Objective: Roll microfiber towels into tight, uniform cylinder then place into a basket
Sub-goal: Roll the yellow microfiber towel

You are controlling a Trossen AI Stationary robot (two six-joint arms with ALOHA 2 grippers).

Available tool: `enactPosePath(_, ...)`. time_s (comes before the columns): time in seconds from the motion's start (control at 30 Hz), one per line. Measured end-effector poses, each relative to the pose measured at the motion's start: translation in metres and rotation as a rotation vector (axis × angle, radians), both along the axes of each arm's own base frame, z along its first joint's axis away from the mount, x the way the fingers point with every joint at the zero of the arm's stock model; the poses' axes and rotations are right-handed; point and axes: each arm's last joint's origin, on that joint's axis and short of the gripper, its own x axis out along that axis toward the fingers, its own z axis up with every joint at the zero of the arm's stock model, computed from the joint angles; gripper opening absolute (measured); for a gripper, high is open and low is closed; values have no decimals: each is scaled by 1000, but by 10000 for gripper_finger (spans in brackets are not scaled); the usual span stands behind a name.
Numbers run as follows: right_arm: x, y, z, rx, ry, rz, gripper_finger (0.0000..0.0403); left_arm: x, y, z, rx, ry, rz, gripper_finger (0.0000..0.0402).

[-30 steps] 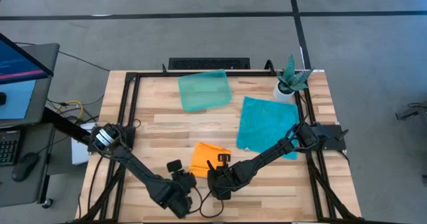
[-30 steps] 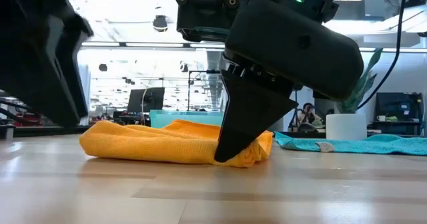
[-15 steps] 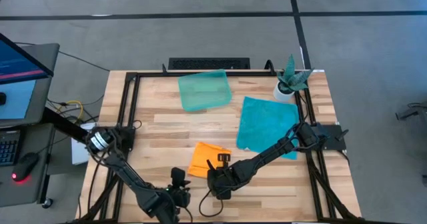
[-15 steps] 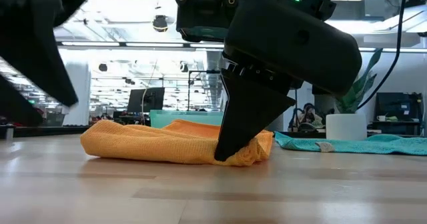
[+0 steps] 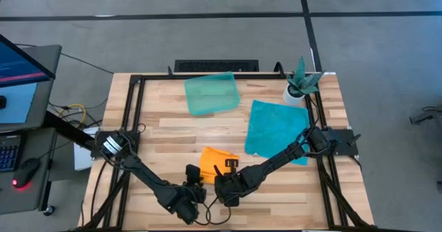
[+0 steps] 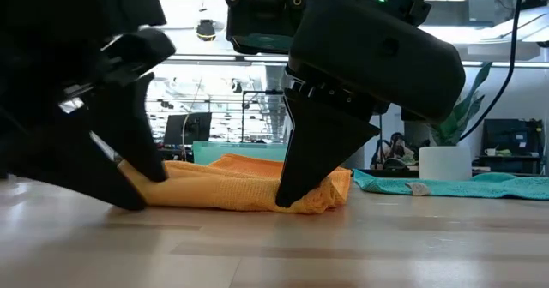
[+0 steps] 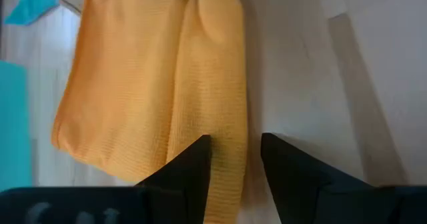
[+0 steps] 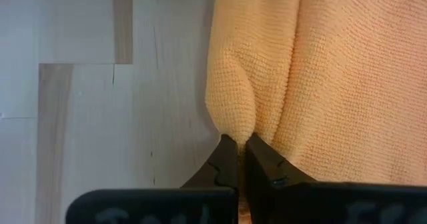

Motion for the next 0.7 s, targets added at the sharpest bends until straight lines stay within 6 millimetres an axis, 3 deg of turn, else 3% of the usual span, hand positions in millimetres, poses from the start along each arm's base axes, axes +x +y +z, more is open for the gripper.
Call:
enactPosePath(0.57,-2,5,0,6,7,40,22,4,23,-10,112,24,124,129)
enactPosePath(0.7,-2,5,0,8,9,42,19,6,26,-10,54,63,138,102)
